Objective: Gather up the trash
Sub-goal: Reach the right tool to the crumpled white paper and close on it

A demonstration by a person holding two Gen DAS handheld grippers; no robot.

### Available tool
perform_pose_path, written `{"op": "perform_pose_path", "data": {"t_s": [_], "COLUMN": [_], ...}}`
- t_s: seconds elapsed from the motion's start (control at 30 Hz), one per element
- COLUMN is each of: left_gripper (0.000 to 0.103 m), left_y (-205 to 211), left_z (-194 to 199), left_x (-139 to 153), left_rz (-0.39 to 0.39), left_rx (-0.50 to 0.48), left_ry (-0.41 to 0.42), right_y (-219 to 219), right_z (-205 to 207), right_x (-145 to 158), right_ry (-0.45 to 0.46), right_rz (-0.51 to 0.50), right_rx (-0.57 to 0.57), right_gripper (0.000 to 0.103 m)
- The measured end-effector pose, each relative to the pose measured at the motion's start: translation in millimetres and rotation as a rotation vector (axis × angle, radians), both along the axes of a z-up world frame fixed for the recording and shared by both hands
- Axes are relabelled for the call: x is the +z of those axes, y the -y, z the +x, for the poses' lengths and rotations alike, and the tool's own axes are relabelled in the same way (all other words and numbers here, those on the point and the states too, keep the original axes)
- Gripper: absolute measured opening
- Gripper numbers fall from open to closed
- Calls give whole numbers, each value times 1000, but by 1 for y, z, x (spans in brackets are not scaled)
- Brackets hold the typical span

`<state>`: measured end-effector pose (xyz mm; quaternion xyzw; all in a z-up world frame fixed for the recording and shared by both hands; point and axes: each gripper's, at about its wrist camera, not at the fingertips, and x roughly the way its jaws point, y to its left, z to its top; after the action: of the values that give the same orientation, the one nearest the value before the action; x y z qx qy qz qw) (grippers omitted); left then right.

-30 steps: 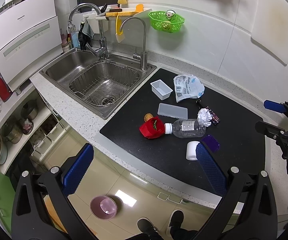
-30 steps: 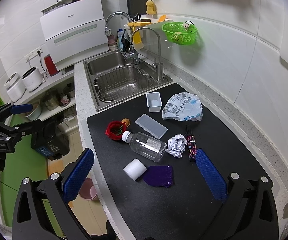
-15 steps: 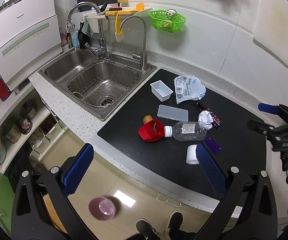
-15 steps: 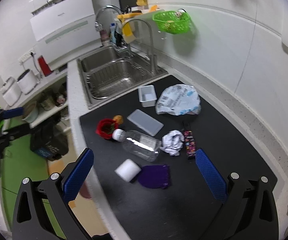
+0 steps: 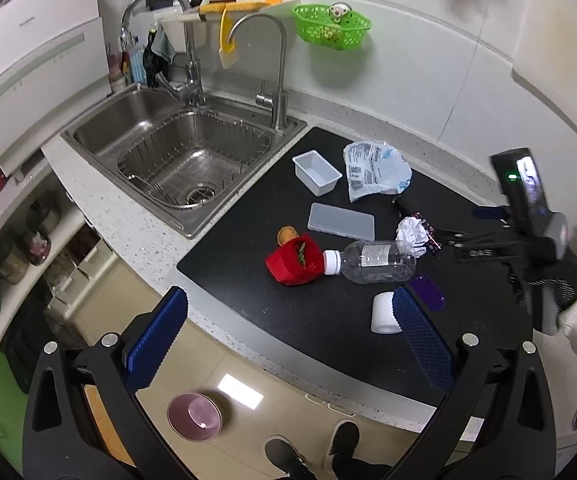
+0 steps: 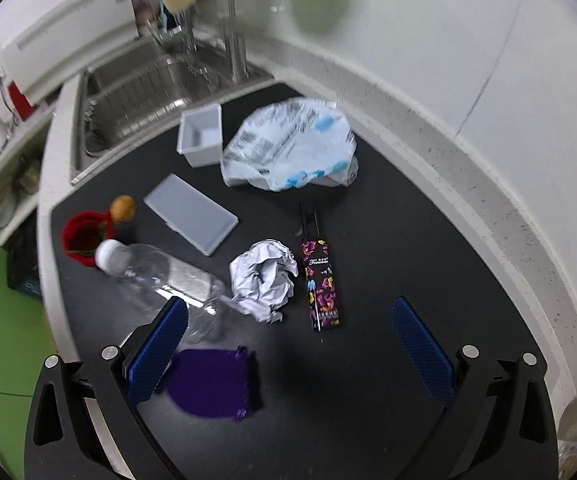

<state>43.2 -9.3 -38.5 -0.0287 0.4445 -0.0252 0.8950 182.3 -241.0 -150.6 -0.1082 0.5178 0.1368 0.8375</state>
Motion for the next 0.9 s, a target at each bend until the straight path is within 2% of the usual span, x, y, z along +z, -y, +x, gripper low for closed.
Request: {"op": "perform_pose_path", "data": {"t_s": [0.17,0.27,0.3,0.37,0.43,0.57,0.6,0.73,0.9], "left_gripper": [100,100,100,100,100,100,100,100,100], "left_y": [-6,-6,-6,-8,-11,-16,-17,-18,-17], "left_z": [7,9,10,11,12,15,17,20,20], "left_x": [-10,-13,-14,-14,-12,-12,-12,-14,-17], "left_rz": [-74,-70,-75,-80,-84,-94,-95,-99,-93], "left_rx": [11,16,19,28,47,63,64,62,57], "left_ry": [-26,-29,-28,-22,-8,-7,-11,-20,-23], "right_y": [-3,-3,-3,-6,-8,-10,-11,-13,-10], "right_z": [24,35,38,40,44,47,47,49,46], "right_x": [-23,-31,-32,-35,-41,-45,-45,-47,-37], "right_ry": [-53,-81,-89,-100,-124,-142,-144,-145,-107], "right_rz": [36,70,86,87,81,102,109,133,144], "right_rx": [-18,-24,-23,-20,-14,-3,0,3,2], "right_gripper": [98,97,94,81,64,50,41,33,29]}}
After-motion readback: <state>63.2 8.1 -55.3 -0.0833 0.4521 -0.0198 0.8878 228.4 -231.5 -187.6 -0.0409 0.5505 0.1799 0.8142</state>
